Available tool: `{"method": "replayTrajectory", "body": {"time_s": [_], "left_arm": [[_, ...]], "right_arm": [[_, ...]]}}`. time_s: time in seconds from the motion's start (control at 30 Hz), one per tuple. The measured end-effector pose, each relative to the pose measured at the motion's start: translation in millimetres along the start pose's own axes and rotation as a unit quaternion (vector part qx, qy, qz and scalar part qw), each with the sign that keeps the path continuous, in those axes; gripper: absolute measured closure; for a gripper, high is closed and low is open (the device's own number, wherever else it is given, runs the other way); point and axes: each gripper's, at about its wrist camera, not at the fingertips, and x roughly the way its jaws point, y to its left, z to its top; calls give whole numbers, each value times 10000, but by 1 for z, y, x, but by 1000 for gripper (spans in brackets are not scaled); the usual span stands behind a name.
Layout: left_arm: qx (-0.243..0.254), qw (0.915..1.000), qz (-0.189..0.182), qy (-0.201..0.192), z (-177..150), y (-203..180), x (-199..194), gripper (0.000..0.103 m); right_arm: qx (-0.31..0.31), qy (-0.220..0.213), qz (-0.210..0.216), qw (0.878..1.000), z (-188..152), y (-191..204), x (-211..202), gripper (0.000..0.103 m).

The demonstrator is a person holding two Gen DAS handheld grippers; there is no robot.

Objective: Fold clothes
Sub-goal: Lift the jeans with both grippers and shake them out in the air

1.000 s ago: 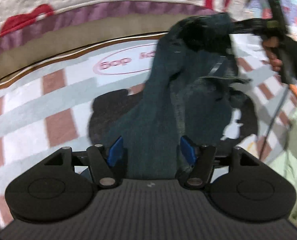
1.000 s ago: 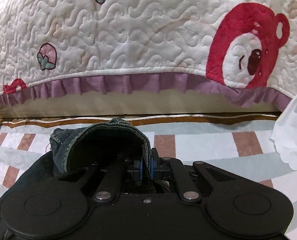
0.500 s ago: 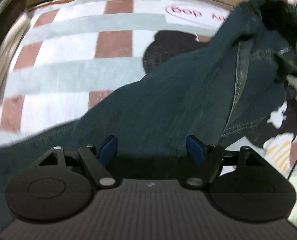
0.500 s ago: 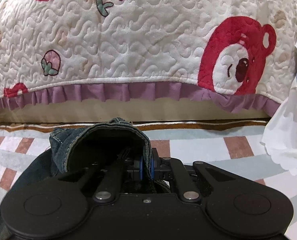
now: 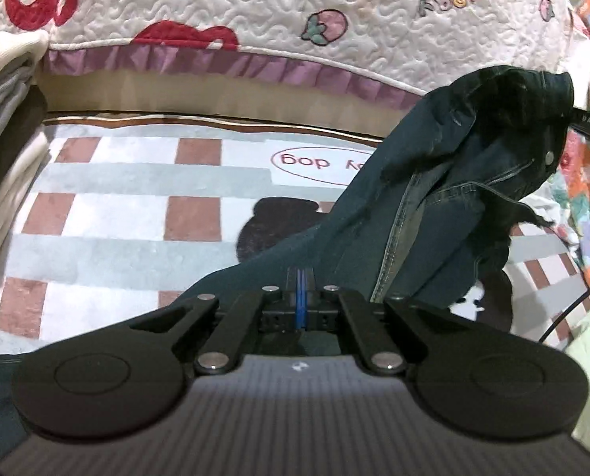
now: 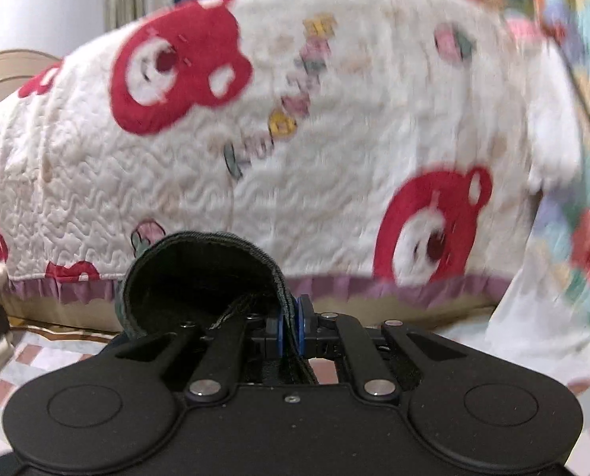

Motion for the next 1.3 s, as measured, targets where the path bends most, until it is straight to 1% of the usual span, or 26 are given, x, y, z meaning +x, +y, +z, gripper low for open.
{"method": "replayTrajectory", "body": {"time_s": [0.03, 0.07, 0.1, 0.13, 0.17, 0.2, 0.23, 0.33, 0.37, 0.4, 0.43, 0.47, 0.5, 0.53, 0.6, 0.67, 0.73, 0.83, 0.9, 1.07, 1.17, 1.23, 1.3], "left_arm": [[55, 10000, 50, 40, -1, -2, 1, 98], [91, 9999, 79, 83, -4, -3, 2, 88], [96, 9998, 74, 131, -8, -2, 3, 64], [101, 9998, 69, 179, -13, -2, 4, 47], [119, 9996, 74, 240, -17, -1, 7, 13], [156, 9993, 97, 322, -21, -1, 11, 5], [193, 9989, 119, 403, -24, -1, 15, 5], [304, 9973, 186, 648, -35, -1, 28, 5], [341, 9965, 208, 730, -39, -1, 32, 6], [378, 9957, 230, 811, -42, -1, 36, 14], [415, 9948, 253, 893, -46, -2, 40, 26], [452, 9938, 275, 974, -49, -2, 44, 63], [489, 9928, 297, 1055, -53, -2, 48, 88], [559, 9920, 317, 1087, -55, -3, 50, 91], [761, 9918, 495, 899, -52, -11, 42, 94], [825, 9917, 761, 634, -43, -13, 32, 95], [839, 9914, 958, 288, -30, -11, 18, 95], [990, 9877, 1197, -176, -7, -13, -2, 96], [1072, 9850, 1289, -400, 6, -16, -11, 96], [1219, 9795, 1305, -928, 43, -27, -40, 96], [1340, 9748, 1228, -1294, 67, -42, -56, 97], [1297, 9719, 1170, -1576, 82, -52, -68, 97], [1194, 9689, 1095, -1870, 95, -61, -82, 97]], "right_arm": [[-64, -82, -29, 9999, 3, 1, -8, 97], [-116, -158, -64, 9998, 5, 2, -15, 97], [-129, -215, -124, 9996, 7, 1, -21, 97], [-142, -273, -184, 9994, 9, 1, -28, 100], [-155, -330, -243, 9990, 11, 0, -35, 101], [-192, -376, -302, 9986, 13, -1, -41, 101], [-244, -354, -322, 9986, 14, -4, -45, 101], [219, 16, -27, 9998, 14, -27, -45, 101], [173, 122, -38, 9998, 10, -29, -41, 101], [41, 218, -116, 9997, 4, -31, -37, 101], [45, 275, -159, 9995, 0, -33, -34, 101], [119, 314, -176, 9993, -4, -36, -30, 101], [188, 346, -191, 9990, -7, -38, -26, 101], [236, 344, -197, 9989, -9, -41, -23, 101], [294, 290, -185, 9990, -12, -45, -19, 101], [261, 238, -207, 9992, -11, -44, -18, 101], [335, 146, -231, 9991, -6, -43, -23, 101], [523, 0, -239, 9983, 5, -45, -34, 101], [370, -120, -207, 9990, 12, -43, -45, 101], [307, -343, -324, 9984, 27, -47, -84, 101], [330, -580, -516, 9964, 36, -57, -120, 101], [280, -752, -656, 9946, 43, -64, -146, 101], [179, -835, -760, 9934, 56, -71, -174, 101]]}}
